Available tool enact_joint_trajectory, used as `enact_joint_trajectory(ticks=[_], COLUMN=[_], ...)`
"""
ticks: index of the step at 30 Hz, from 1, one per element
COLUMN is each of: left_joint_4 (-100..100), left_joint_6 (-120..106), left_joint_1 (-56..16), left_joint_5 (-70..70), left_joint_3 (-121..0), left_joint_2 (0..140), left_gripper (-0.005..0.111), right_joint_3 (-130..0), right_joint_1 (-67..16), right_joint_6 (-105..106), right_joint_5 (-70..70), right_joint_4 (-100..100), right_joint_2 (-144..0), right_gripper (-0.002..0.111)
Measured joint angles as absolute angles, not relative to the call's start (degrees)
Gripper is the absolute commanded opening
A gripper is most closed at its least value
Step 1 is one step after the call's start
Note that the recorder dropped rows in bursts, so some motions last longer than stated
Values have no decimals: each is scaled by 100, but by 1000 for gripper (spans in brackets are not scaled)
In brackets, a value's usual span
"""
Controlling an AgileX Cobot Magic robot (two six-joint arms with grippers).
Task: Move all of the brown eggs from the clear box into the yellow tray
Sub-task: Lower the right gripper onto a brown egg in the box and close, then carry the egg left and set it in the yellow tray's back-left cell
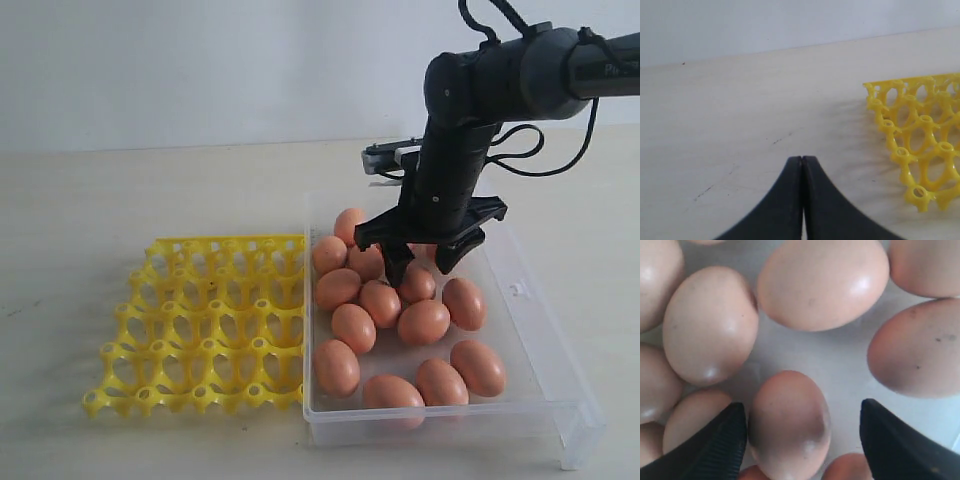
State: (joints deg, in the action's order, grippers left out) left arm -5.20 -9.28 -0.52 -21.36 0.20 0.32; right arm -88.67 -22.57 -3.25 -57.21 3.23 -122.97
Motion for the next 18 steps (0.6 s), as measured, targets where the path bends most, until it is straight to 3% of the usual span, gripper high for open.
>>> enact_joint_trajectory(ticks=[1, 3, 4, 6, 10, 14, 18], left_joint_4=[-520, -520, -520, -520, -520, -520, -520], left_joint_6=[-928, -928, -928, -928, -928, -928, -928], left_joint_1=[-52, -52, -52, -52, -52, -52, -52], left_joint_5=[-2136, -2136, -2136, -2126, -2126, -2126, -2126], left_joint_3=[20, 20, 20, 20, 20, 20, 20], left_joint_2=[32, 32, 32, 32, 32, 32, 32], left_gripper=[0, 0, 0, 0, 0, 0, 0], right_joint_3=[-8867, -8867, -8867, -8867, -8867, -8889, -8888], right_joint_1=[-2257, -2257, -2257, -2257, -2257, -2616, -3310], right_joint_6=[-315, -315, -315, -219, 411, 1953, 2959], right_joint_5=[-5691, -5636, -5621, -5558, -5213, -3371, -1964], right_joint_4=[323, 323, 323, 323, 528, 1814, 2459], right_joint_2=[-12388, -12526, -12548, -12559, -12151, -11318, -11348], right_gripper=[61, 43, 20, 0, 0, 0, 0])
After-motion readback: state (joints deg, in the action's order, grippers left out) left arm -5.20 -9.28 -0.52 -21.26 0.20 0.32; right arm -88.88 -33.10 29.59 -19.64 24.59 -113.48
